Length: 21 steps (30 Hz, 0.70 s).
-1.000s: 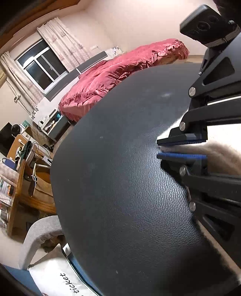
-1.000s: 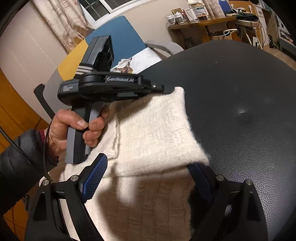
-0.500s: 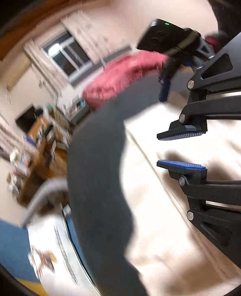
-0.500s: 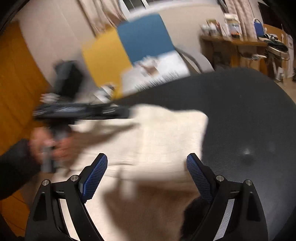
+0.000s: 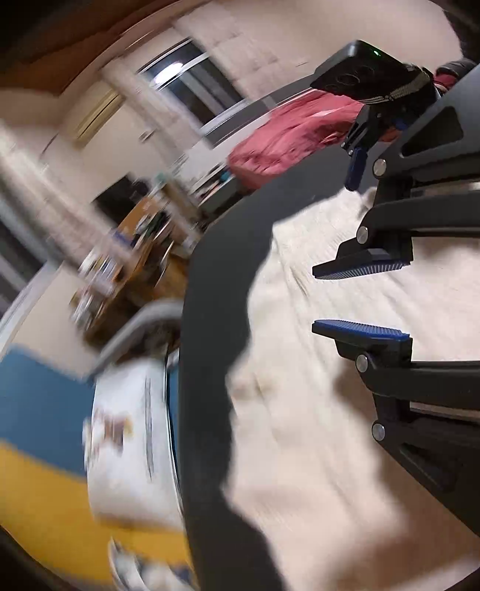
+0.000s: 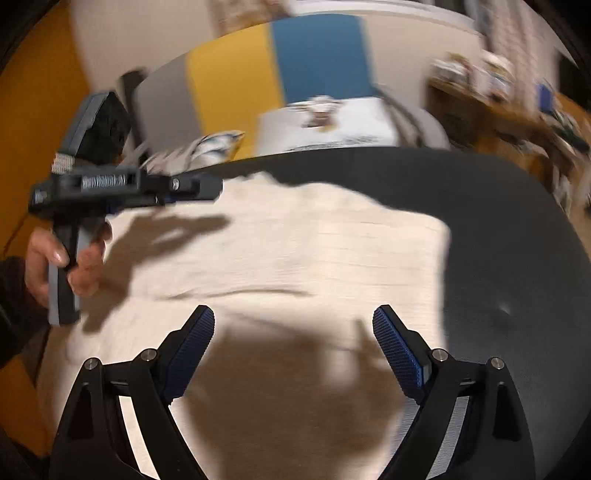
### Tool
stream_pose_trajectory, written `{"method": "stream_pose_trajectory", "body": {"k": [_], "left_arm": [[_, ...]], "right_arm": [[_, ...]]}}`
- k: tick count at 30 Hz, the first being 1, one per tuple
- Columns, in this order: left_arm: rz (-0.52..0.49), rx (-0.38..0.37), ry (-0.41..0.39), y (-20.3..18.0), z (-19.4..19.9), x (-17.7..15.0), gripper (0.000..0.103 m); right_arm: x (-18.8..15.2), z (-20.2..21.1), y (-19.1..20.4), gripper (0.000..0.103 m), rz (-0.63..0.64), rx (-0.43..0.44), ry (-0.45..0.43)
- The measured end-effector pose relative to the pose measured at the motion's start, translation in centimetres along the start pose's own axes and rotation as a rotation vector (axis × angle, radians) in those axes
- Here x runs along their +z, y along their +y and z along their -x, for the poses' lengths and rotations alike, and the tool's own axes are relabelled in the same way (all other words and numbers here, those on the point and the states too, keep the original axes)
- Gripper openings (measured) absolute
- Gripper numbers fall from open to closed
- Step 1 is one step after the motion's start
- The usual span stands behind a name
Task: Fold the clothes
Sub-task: 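Open both grippers and press the folded sweater flat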
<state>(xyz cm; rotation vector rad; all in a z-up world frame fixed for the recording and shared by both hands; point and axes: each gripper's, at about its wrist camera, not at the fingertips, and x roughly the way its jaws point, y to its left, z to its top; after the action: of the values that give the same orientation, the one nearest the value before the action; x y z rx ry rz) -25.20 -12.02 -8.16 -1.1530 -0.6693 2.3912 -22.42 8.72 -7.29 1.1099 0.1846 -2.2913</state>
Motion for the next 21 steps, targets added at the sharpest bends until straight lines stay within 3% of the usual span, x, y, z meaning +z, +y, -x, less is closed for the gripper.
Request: {"method": "stream_pose_trajectory", "body": {"k": [5, 7, 9, 11, 13, 15, 17, 21], "left_arm": [[0.139, 0.116, -0.088, 4.9, 7.4, -5.3, 0.022], [0.154, 0.162, -0.096, 6.4, 8.5, -6.6, 0.022], [0.166, 0.253, -0.080, 8.1, 9.0, -7.5, 0.019], [0.178, 0.253, -0.105, 9.4, 9.2, -8.0, 0.011], [0.190, 0.238, -0.111, 9.8, 9.2, -7.9, 0.011], [0.166, 0.269, -0.104, 9.1, 9.3, -7.9, 0.013], [0.087, 0.312, -0.097, 7.2, 9.9, -8.3, 0.022], [0.011, 0.399, -0.075, 5.2, 10.2, -9.4, 0.023]], "right_arm": [[1.5, -2.6, 1.8, 0.090, -0.015, -0.065, 0.013], [2.2, -3.3, 1.8, 0.090, -0.038, -0.080, 0.010], [2.9, -5.4, 1.7, 0.090, -0.029, -0.134, 0.072], [2.4, -7.7, 1.4, 0.093, -0.027, -0.157, 0.150], [2.1, -8.0, 0.8, 0.099, -0.053, -0.144, 0.123], [2.0, -7.9, 0.6, 0.099, -0.067, -0.135, 0.115], [2.1, -7.5, 0.8, 0.099, -0.072, -0.145, 0.121], [2.3, -5.0, 4.0, 0.099, -0.026, -0.097, 0.096]]}}
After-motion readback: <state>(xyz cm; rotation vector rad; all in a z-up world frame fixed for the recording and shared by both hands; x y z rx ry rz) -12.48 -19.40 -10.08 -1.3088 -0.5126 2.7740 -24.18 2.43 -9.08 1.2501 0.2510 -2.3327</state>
